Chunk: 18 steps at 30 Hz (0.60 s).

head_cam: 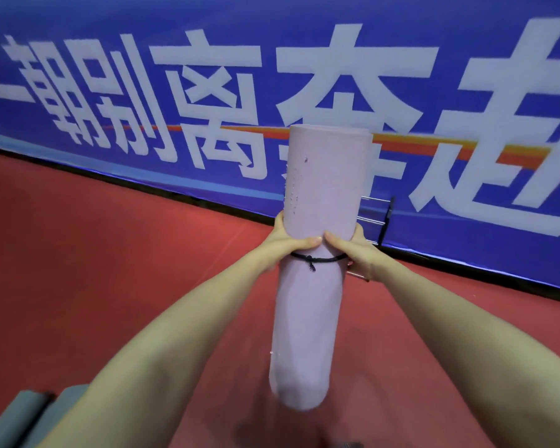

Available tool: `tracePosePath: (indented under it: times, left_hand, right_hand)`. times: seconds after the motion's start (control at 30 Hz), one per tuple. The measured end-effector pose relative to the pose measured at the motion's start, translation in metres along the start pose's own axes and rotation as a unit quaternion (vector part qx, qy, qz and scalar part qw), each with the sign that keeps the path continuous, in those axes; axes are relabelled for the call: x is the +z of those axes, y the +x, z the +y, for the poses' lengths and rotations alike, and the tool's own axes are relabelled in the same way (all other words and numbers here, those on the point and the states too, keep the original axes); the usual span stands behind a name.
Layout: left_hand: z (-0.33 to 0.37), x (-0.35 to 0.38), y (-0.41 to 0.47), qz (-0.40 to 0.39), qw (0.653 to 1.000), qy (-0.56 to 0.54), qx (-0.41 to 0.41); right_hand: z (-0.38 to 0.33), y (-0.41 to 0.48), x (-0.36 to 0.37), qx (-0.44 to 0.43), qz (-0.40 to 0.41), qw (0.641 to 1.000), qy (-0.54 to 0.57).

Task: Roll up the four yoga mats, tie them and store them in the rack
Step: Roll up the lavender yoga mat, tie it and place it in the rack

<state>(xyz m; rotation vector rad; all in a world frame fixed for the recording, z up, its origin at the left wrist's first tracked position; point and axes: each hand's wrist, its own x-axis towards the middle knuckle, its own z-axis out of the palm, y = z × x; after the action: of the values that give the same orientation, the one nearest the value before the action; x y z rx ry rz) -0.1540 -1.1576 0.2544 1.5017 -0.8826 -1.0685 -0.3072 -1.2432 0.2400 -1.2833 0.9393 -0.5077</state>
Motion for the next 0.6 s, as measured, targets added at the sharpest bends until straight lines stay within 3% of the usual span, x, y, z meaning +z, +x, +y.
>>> tracePosePath:
  times: [0.33,0.6]
  left_hand:
    - [0.034,-0.040,0.205,-0.005,0.998,-0.008,-0.056]
    - [0.071,-0.051,0.369,-0.044,0.996,0.039,-0.063]
  right_hand:
    - [-0.061,0.201,-0.021,-0.059,-0.043,0.997,0.017]
    - [-0.112,0.346,-0.060,-0.090,-0.001,0.996,0.001]
